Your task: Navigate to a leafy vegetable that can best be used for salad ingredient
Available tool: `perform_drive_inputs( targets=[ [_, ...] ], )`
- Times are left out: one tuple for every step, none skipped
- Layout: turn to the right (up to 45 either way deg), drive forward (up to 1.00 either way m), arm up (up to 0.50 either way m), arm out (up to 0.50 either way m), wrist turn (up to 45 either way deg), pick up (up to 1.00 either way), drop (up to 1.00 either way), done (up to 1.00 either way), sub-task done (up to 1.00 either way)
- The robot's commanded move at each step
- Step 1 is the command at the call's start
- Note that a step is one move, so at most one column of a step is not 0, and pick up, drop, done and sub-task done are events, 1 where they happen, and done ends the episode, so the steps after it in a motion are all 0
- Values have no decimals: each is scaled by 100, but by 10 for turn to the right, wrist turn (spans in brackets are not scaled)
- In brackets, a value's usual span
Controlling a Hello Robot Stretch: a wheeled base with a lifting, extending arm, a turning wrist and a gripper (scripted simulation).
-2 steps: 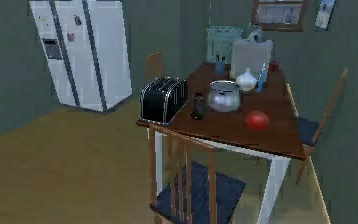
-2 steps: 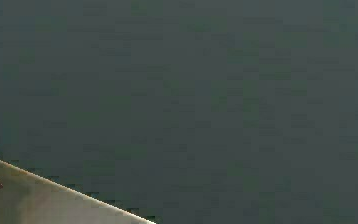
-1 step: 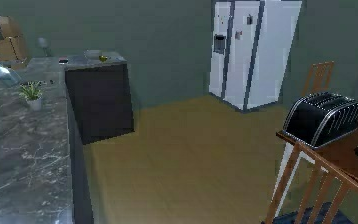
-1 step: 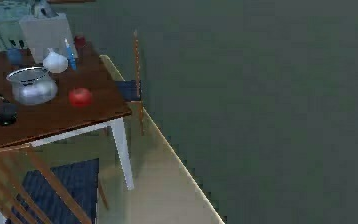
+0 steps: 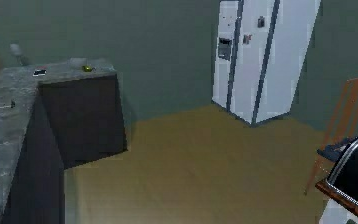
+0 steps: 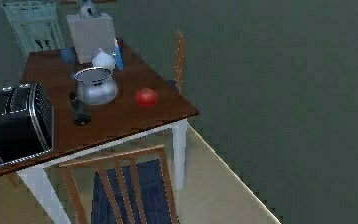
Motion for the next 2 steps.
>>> perform_drive_inputs(
  targets=[
    [-300, 0, 0, 0, 0, 0, 0, 0, 0],
    [0, 20, 0, 0, 0, 0, 0, 0, 0]
  ],
)
